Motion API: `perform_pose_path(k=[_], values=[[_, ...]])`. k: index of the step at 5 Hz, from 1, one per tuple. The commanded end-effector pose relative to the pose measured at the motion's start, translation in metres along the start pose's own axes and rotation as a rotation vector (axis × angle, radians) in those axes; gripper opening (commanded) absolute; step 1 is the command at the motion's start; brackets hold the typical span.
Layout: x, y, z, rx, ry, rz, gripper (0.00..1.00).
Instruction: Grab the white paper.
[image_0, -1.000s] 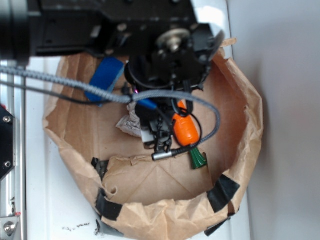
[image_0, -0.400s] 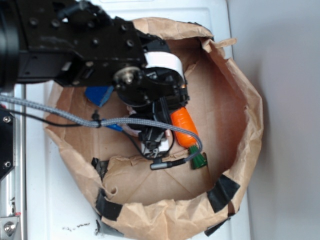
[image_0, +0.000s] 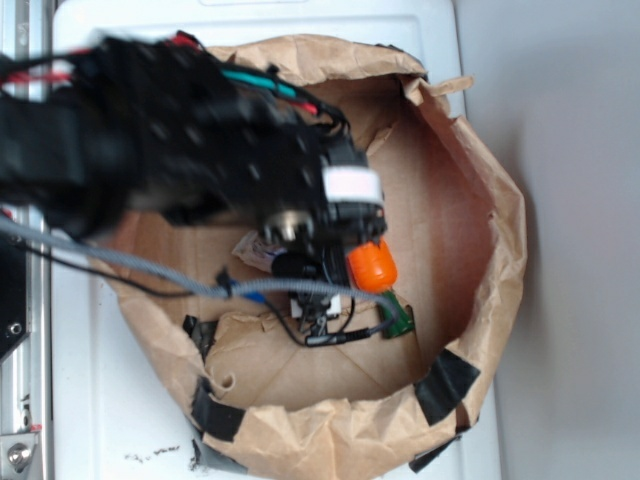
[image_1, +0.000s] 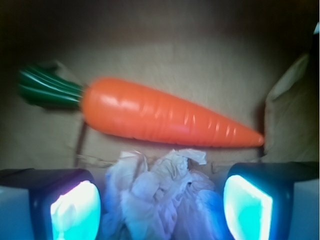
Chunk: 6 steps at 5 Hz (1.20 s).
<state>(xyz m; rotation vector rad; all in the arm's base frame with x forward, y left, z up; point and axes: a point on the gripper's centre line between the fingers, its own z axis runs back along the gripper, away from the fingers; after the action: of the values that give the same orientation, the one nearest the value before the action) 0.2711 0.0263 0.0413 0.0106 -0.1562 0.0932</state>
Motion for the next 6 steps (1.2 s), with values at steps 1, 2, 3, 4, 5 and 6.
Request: perform_pose_path(k=[1,2,3,4,5,6], values=[[0.012,0.011,0.014,-0.016,-0.057,-0.030,0.00],[0.012,0.016,0.018,-0.042,-0.070,-0.018,0.00],[0.016,0.017,0.025,-0.061,-0.067,-0.002,0.00],[0.020,0.016,0.043,-0.102,-0.043,0.016,0.00],[0.023,0.017,0.066,-0.144,-0.019,0.029,0.00],[0.027,0.022,0.103,-0.189,-0.003,0.061,0.00]])
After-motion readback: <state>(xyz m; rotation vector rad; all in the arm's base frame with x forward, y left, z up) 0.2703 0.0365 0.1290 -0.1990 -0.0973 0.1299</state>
